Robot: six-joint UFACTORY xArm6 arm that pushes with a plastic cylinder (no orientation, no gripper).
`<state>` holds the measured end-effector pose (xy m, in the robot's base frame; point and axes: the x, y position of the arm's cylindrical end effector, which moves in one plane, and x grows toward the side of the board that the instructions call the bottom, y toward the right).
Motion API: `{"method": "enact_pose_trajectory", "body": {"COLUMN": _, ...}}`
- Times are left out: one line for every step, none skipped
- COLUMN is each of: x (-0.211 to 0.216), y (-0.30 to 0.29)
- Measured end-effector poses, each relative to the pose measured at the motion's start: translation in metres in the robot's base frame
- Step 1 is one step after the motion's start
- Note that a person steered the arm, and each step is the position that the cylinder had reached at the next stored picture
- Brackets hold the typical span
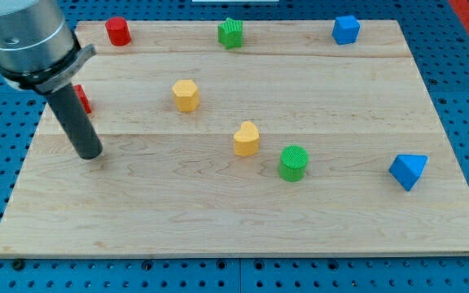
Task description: Move yellow hexagon to the center right
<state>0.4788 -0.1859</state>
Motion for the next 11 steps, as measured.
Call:
{"method": "enact_pose_trajectory", "body": {"x": 0.000, "y": 0.056}}
{"method": "enact_pose_trajectory", "body": {"x": 0.000, "y": 0.105}}
{"method": "enact_pose_trajectory", "body": {"x": -0.014, "y": 0.076}}
{"method": "enact_pose_trajectory", "body": {"x": -0.084, "y": 0.058}}
{"method": "enact_pose_trajectory", "body": {"x": -0.115, "y": 0.088}}
{"method": "enact_pose_trajectory", "body": {"x": -0.084, "y": 0.155}}
{"method": "enact_pose_trajectory", "body": {"x": -0.084, "y": 0.235}}
{"method": "enact_pose_trajectory", "body": {"x": -0.084, "y": 0.319}}
{"method": "enact_pose_trajectory", "body": {"x": -0.083, "y": 0.330}}
{"method": "enact_pose_trajectory", "body": {"x": -0.084, "y": 0.304}}
{"method": "enact_pose_trajectory", "body": {"x": -0.097, "y": 0.278}}
